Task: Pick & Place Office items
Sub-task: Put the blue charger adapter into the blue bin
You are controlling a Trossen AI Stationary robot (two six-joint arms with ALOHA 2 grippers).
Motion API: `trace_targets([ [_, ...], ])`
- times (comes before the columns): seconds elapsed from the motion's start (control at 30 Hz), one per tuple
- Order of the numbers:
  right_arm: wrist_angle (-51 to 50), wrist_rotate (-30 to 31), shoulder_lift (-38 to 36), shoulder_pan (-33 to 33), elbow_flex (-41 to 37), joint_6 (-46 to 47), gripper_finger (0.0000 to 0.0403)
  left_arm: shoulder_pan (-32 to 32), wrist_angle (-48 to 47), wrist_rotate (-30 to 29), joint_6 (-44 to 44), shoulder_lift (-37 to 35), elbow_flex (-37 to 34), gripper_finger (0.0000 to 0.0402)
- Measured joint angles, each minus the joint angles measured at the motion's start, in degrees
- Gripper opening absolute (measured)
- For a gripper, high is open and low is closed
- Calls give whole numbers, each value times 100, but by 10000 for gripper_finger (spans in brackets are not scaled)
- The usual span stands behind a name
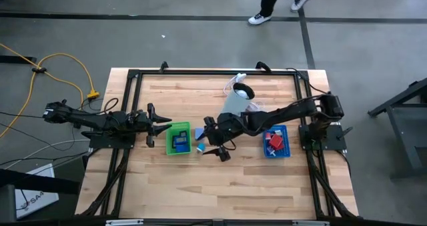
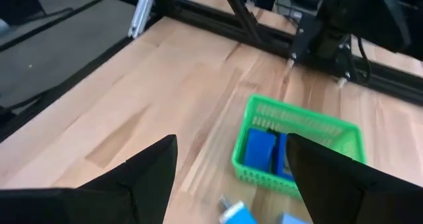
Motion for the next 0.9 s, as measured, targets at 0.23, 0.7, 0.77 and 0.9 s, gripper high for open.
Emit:
trace_targets([
  [0.23, 263, -140, 100, 37, 2, 30, 270, -1, 1, 2, 1, 0, 0, 103],
  [0.7, 131, -371, 744, -63, 176, -225, 270, -1, 10, 0, 1, -2, 0, 103],
  [0.77, 191, -377, 914, -89, 281, -388, 270, 0, 21, 2, 1, -6, 0, 103],
  [0.9, 171, -603, 1208, -167, 417, -473, 270, -1, 19, 2, 1, -1, 0, 103],
])
